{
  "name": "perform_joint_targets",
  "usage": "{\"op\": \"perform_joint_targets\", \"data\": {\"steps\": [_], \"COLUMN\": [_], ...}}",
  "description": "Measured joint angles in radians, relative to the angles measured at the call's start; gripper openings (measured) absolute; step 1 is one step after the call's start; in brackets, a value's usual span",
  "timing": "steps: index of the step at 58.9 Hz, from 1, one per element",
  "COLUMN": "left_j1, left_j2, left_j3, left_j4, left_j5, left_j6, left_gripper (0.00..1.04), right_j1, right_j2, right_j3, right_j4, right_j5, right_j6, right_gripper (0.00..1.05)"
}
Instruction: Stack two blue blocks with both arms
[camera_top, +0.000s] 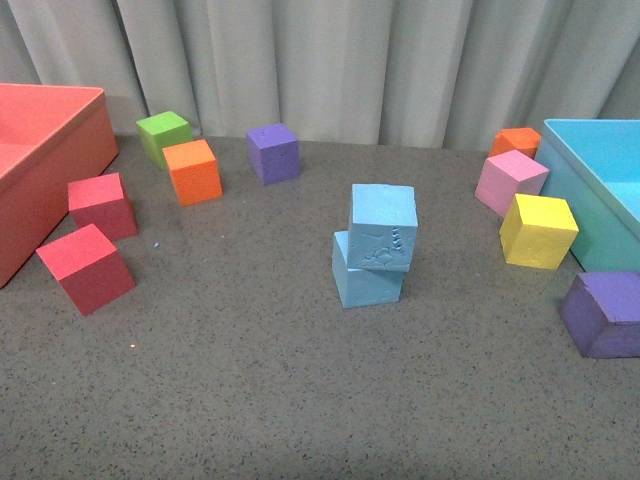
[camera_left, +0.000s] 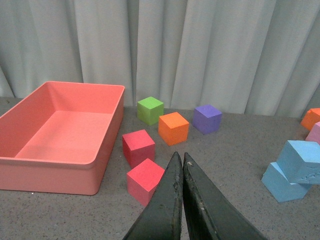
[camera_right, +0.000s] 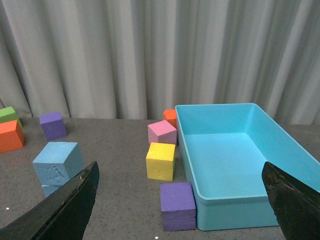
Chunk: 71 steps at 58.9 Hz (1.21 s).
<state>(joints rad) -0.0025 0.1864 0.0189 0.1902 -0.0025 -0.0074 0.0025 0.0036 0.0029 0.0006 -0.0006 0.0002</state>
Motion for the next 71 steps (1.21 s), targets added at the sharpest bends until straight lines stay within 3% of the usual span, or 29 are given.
{"op": "perform_joint_targets", "data": {"steps": [4,9,16,46,71], "left_j1": [0.0,0.0,0.0,0.0,0.0], "left_j2": [-0.023,-0.14,-0.18,-0.182,-0.182], "left_j3": [0.0,0.0,0.0,0.0,0.0], "left_j4": [-0.024,-0.172,-0.186,-0.189,-0.19], "left_j5": [0.0,0.001,0.001,0.0,0.0], "left_j6": [0.0,0.0,0.0,0.001,0.002], "left_gripper": [0.04,0.04,0.07,1.0,0.98], "right_j1": [0.0,0.0,0.0,0.0,0.0], "right_j2": [0.0,0.0,0.0,0.0,0.0], "right_j3": [0.0,0.0,0.0,0.0,0.0], "right_j4": [0.0,0.0,0.0,0.0,0.0], "right_j5": [0.0,0.0,0.001,0.0,0.0], "right_j6": [0.0,0.0,0.0,0.0,0.0], "right_gripper": [0.95,0.95,0.95,0.95,0.95]}}
